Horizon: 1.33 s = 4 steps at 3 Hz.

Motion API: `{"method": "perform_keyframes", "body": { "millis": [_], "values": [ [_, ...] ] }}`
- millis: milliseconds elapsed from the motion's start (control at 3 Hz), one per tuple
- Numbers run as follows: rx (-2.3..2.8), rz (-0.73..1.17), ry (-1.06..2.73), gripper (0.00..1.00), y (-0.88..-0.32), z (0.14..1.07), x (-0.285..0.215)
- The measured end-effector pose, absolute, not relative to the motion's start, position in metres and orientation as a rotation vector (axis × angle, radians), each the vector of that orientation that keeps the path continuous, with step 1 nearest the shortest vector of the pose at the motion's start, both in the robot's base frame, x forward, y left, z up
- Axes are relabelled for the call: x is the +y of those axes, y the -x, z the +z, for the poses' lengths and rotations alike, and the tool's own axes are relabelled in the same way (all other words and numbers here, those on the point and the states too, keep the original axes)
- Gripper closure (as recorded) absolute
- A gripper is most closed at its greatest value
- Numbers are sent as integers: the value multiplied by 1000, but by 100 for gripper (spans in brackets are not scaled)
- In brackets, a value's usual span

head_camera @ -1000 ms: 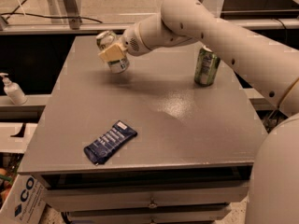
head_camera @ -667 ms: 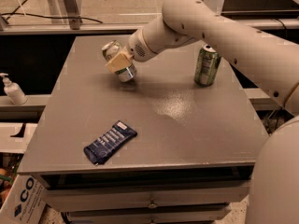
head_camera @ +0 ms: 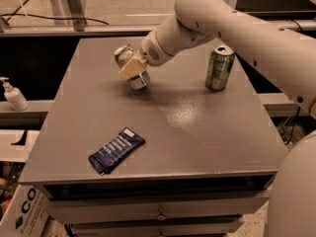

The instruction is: Knock 7up can over

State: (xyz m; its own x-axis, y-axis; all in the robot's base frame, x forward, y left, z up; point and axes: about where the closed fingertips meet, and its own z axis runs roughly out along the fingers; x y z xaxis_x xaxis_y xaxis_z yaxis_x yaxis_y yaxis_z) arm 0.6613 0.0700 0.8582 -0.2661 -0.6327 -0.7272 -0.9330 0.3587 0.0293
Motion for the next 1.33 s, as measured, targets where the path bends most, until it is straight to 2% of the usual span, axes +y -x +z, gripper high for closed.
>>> {"method": "perform_keyframes", "body": {
  "millis": [667, 1333],
  "values": [
    [1914, 642, 1263, 100, -660, 891, 56],
    [1540, 737, 869, 100, -674, 980, 5]
  ]
}}
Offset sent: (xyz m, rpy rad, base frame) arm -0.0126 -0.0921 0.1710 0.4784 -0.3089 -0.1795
